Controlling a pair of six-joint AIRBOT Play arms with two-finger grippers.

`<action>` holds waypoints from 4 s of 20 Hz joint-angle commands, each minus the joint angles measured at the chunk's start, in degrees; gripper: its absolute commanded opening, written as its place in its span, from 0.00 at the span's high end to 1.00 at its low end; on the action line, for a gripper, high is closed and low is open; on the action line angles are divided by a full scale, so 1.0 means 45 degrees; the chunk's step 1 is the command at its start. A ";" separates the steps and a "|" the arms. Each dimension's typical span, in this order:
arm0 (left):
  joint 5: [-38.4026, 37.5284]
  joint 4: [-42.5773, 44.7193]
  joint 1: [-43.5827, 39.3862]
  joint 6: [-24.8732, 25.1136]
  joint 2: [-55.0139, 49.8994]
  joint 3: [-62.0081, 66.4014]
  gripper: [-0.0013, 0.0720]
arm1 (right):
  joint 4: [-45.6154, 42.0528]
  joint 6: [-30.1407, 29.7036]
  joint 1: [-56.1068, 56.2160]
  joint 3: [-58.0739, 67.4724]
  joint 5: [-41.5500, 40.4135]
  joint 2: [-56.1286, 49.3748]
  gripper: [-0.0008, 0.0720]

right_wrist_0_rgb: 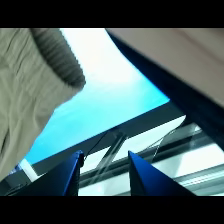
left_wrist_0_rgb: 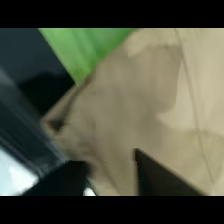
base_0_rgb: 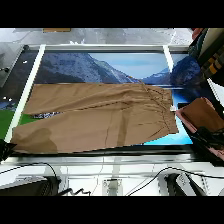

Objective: Fold the clothes and pants, and hang the long-sleeved shirts on hangers.

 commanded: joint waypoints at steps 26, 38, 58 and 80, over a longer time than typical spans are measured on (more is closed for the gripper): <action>0.0583 -0.5867 -0.2103 0.3279 0.0039 -0.0117 0.97 | 0.8165 -0.1792 0.1962 -0.4274 -0.6135 -0.3376 0.44; -0.0466 -0.7407 -0.2127 0.3249 0.1583 0.1175 0.97 | 0.8053 -0.2055 0.1957 -0.3060 -0.3939 0.0194 0.95; 1.0739 -0.5246 -0.9136 0.1355 0.1549 0.3395 0.97 | 0.5430 0.3254 0.6819 0.0437 -0.9136 -0.0272 0.95; 1.3765 -0.2953 -1.2692 -0.0199 -0.4600 0.8170 0.97 | 0.5663 0.4682 0.8684 0.7145 -1.3483 -0.9204 0.88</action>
